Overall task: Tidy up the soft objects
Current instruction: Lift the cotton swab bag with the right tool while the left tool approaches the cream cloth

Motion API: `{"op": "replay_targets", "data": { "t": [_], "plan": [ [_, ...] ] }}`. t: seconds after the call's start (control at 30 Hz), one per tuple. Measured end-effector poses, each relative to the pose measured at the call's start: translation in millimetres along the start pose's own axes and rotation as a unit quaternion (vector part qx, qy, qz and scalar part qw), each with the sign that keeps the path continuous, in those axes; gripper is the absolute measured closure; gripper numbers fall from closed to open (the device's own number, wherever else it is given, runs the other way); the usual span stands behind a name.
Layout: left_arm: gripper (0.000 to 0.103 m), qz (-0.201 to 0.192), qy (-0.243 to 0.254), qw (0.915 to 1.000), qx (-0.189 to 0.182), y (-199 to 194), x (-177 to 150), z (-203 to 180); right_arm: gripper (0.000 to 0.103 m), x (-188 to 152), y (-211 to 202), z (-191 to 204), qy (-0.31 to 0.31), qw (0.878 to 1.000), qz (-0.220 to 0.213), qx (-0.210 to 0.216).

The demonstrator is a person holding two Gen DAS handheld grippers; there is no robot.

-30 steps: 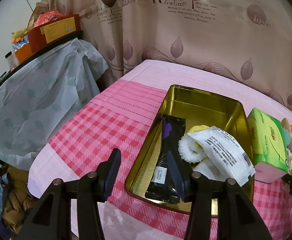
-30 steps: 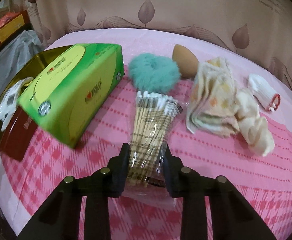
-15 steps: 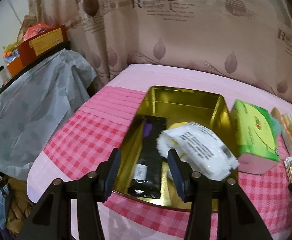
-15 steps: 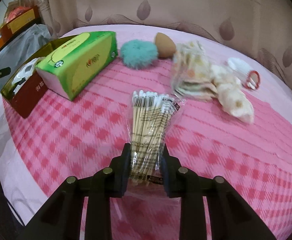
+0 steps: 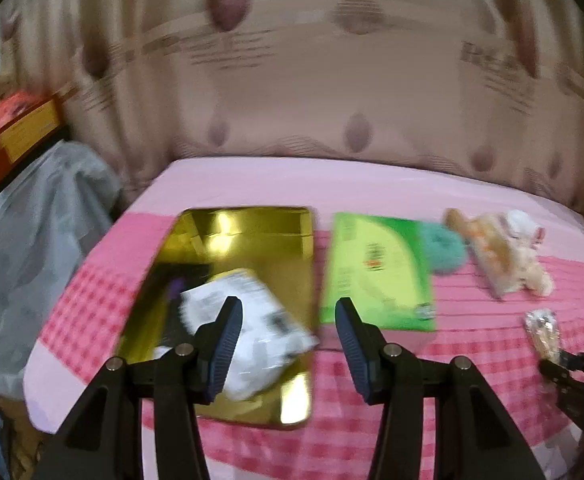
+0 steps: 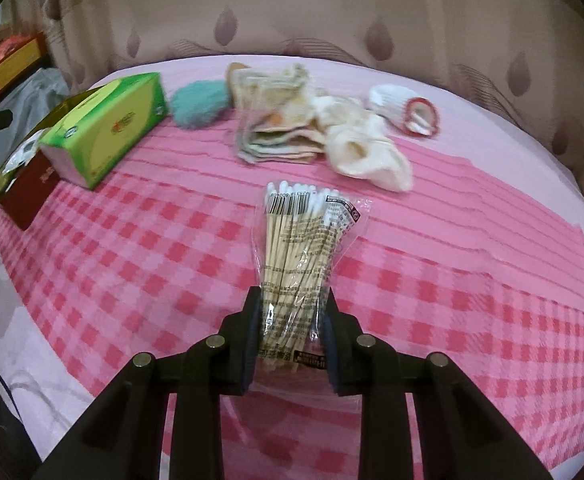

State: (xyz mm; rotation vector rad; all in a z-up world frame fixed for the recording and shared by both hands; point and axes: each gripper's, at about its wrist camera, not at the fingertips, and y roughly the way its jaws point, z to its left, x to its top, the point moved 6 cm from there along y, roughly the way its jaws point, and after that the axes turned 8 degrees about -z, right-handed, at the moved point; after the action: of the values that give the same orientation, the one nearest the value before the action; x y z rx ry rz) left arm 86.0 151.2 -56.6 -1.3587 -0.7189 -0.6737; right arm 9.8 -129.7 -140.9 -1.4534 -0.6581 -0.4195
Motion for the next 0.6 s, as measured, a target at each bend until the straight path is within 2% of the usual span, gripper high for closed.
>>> {"op": "replay_targets", "data": {
  "t": [0.27,0.4,0.5,0.6],
  "plan": [
    [0.053,0.009,0.044,0.9948,-0.091,-1,12,-96,0.079,-1,-3,-44,0.030,0.999,-0.009,-0.042],
    [0.054,0.021,0.071,0.9867,-0.145,2,10,-152,0.079,-1,-2,-73,0.054,0.997,-0.013,-0.060],
    [0.054,0.038,0.083,0.9765,-0.195,6,5,-196,0.079,-2,-2,-97,0.068,0.994,-0.017,-0.079],
    [0.053,0.052,0.094,0.9673,-0.229,8,0,-229,0.079,-2,-3,-123,0.087,0.991,-0.020,-0.095]
  ]
}}
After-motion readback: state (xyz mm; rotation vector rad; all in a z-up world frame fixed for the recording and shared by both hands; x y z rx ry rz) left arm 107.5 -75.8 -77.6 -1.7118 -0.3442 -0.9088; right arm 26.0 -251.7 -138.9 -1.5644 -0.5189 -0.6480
